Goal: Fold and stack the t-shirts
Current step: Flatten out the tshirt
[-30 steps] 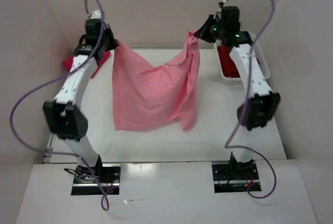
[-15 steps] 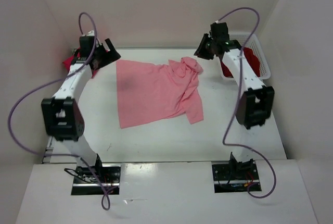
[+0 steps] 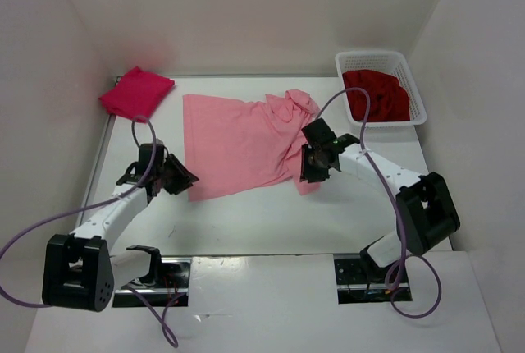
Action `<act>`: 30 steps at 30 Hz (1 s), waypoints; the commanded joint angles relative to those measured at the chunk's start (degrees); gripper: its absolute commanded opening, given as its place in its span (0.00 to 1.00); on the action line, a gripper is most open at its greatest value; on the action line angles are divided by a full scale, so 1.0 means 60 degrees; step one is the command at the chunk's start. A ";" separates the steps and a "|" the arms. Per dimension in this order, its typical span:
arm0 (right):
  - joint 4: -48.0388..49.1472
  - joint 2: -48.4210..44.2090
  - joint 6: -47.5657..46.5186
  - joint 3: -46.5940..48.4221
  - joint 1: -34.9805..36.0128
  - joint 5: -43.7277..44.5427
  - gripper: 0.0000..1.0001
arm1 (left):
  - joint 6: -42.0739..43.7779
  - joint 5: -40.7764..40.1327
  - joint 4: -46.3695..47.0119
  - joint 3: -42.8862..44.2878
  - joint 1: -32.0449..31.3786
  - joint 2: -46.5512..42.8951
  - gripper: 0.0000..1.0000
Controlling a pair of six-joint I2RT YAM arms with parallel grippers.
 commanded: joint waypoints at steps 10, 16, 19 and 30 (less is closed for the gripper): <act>-0.0480 0.0015 0.0253 -0.0235 0.0818 0.1399 0.46 | -0.2426 -0.0808 -0.0411 -0.1447 0.0027 -0.0478 0.35; -0.0568 0.0103 0.0253 -0.0147 0.0818 0.1824 0.54 | -0.2688 -0.1293 -0.0356 -0.1695 0.0027 -0.0566 0.40; -0.0656 0.0307 0.0253 -0.0060 0.0818 0.1942 0.56 | -0.2807 -0.1293 -0.0267 -0.1799 0.0027 -0.0478 0.40; -0.0656 0.0821 0.0253 0.0058 0.0993 0.2352 0.59 | -0.3143 -0.1088 0.0128 -0.1623 0.0027 0.0151 0.33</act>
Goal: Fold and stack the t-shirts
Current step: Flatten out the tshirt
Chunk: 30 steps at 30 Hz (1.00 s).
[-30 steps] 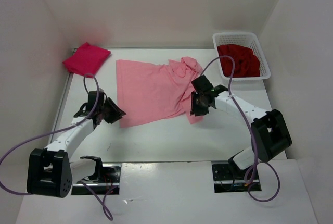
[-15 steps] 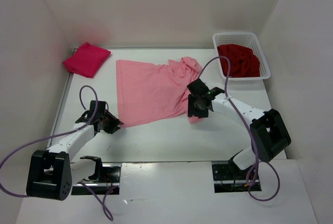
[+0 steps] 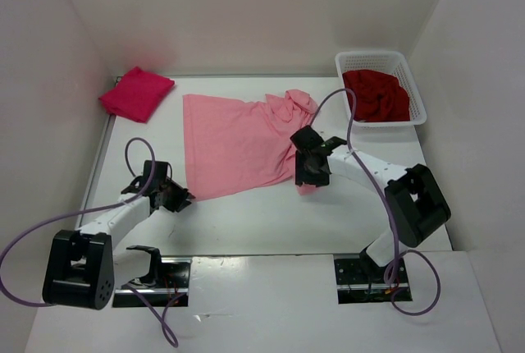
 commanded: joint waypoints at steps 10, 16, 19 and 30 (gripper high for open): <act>0.0059 0.0966 -0.0218 0.0737 0.0716 0.0505 0.51 | -0.0486 0.0199 0.0882 0.0282 0.0027 0.0550 0.19; 0.0162 0.1275 -0.0306 0.0825 0.0716 0.0506 0.49 | -0.0003 0.0199 0.0795 0.0736 0.0027 0.0550 0.08; 0.0162 0.1465 -0.0306 0.0825 0.0716 0.0593 0.48 | 0.0231 0.0199 0.0692 0.0970 0.0027 0.0550 0.04; 0.0352 0.2167 -0.0306 0.1001 0.0716 0.0872 0.19 | 0.1007 0.0302 0.0941 0.1499 -0.0061 0.0375 0.01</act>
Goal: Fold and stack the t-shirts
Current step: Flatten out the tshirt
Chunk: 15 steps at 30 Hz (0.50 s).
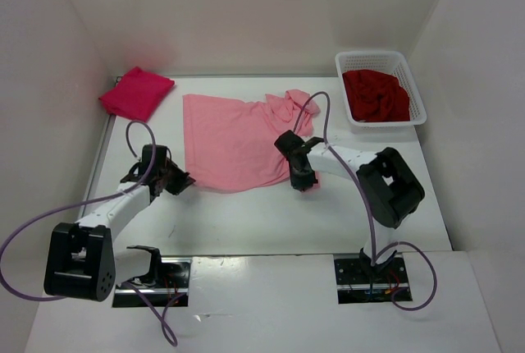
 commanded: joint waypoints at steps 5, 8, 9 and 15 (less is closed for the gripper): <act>-0.0237 -0.0821 0.0003 0.0867 0.0075 0.0428 0.00 | 0.1234 -0.0195 -0.0210 0.1620 -0.0050 -0.0135 0.00; -0.0794 -0.2432 0.0003 0.1979 0.0075 0.0106 0.00 | 0.1980 -0.0473 -0.0475 0.2633 -0.0050 -0.0326 0.00; -0.0942 -0.2769 0.0119 0.2766 0.0075 -0.0025 0.00 | 0.2185 -0.0474 -0.0592 0.3492 -0.0050 -0.0326 0.00; -0.2173 -0.3754 0.0296 0.7162 0.0075 0.0265 0.00 | 0.2714 0.1284 -0.1222 0.7859 0.0740 0.0757 0.00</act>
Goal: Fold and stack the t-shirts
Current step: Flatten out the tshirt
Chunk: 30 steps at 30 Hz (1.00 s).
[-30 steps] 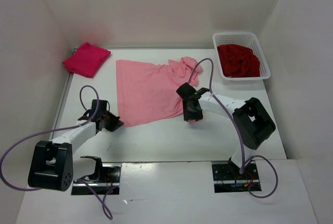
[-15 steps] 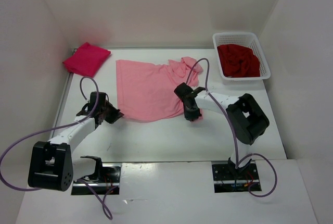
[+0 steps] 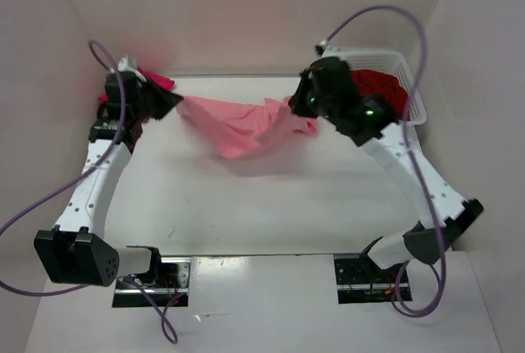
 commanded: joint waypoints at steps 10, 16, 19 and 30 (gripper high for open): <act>-0.0738 -0.0229 -0.0289 0.8753 0.0075 0.1786 0.00 | 0.0674 0.0410 -0.1111 0.7898 0.1706 0.0699 0.00; 0.0184 0.0062 -0.0845 0.9373 0.0075 0.2107 0.00 | 0.1026 -0.0413 -0.1435 0.8810 0.1706 0.0801 0.00; 0.0286 0.0444 -0.1065 0.8586 0.0075 0.2502 0.00 | 0.1026 -0.0325 -0.1085 0.8109 0.1706 0.0889 0.00; 0.0962 0.3810 -0.1712 0.8265 -0.1929 0.0191 0.00 | 0.0777 -0.0046 0.0704 0.5073 0.1706 0.2878 0.00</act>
